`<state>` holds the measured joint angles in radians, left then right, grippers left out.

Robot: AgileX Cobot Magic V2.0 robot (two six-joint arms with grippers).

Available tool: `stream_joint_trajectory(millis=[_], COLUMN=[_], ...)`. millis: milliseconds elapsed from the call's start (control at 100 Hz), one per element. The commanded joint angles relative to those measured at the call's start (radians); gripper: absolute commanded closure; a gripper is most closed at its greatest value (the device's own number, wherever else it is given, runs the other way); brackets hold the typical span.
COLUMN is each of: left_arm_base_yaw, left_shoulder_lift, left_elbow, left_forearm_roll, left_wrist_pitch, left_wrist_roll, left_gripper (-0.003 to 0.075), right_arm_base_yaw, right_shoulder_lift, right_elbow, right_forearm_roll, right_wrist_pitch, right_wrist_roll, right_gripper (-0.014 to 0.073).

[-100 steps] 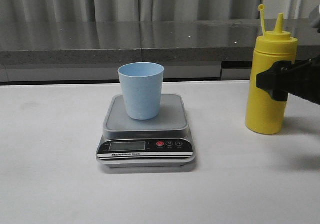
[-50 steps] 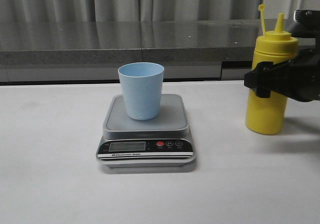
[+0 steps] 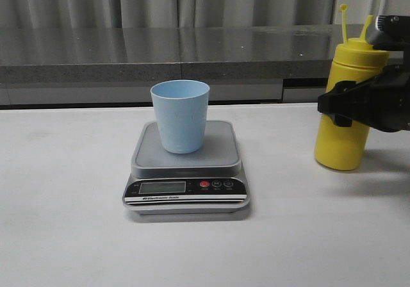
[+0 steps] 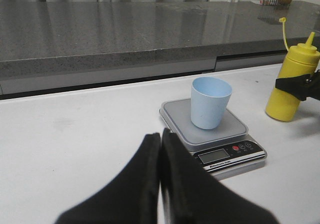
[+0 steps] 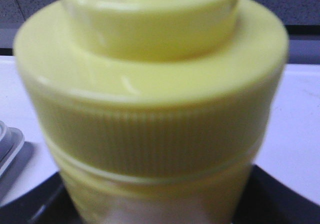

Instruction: Pour seasoning into cup on scale with both arms

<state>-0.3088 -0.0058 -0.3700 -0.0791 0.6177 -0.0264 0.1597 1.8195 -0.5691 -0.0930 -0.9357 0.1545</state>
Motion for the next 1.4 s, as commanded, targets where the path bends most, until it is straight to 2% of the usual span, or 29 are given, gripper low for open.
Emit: stream_joint_trajectory(millis=[0,130,340,530,670,970,1090,1260,1390], left_arm_base_yaw=[0.001,0.001,0.001,0.001,0.001,0.001,0.001,0.001,0.001], left_shoulder_lift=[-0.017,-0.017,-0.017,-0.017,-0.017,-0.017,-0.017,-0.017,-0.017], left_elbow=[-0.027,-0.027,-0.027,-0.027,-0.027,-0.027,-0.027,-0.027,-0.027], left_forearm_roll=[-0.007,-0.007,-0.007,-0.007,-0.007,-0.007,-0.007,-0.007,-0.007], left_wrist_pitch=[-0.078,-0.078,-0.078,-0.078,-0.078,-0.078,-0.078,-0.078,-0.078], left_wrist_roll=[-0.009,-0.009,-0.009,-0.009,-0.009,-0.009,-0.009,-0.009,-0.009], left_gripper=[0.0741,0.0741,0.0741,0.0741,0.0741,0.0741,0.0741,0.0741,0.0741], right_arm_base_yaw=[-0.002,-0.001,0.024,0.127,0.231,0.386,0.434,0.497,0.533], right_shoulder_lift=[-0.083,-0.186,-0.345,-0.368,-0.35,-0.269,-0.228,-0.169,-0.139], right_elbow=[-0.021,-0.035,-0.202,-0.441,-0.588,-0.737,-0.766,-0.769,-0.77], right_forearm_roll=[-0.015,-0.032,-0.156,-0.282,-0.367,-0.446,-0.558,-0.804,-0.942], right_wrist_pitch=[-0.088,0.072,0.583,1.076,1.315,1.585,1.669,1.76,1.808], right_wrist_roll=[0.003,0.003,0.003,0.002,-0.004,-0.164,-0.191,-0.191,-0.191], right_gripper=[0.0396,0.0396,0.0396,0.0396,0.0396,0.0396,0.0396,0.0396,0.0396])
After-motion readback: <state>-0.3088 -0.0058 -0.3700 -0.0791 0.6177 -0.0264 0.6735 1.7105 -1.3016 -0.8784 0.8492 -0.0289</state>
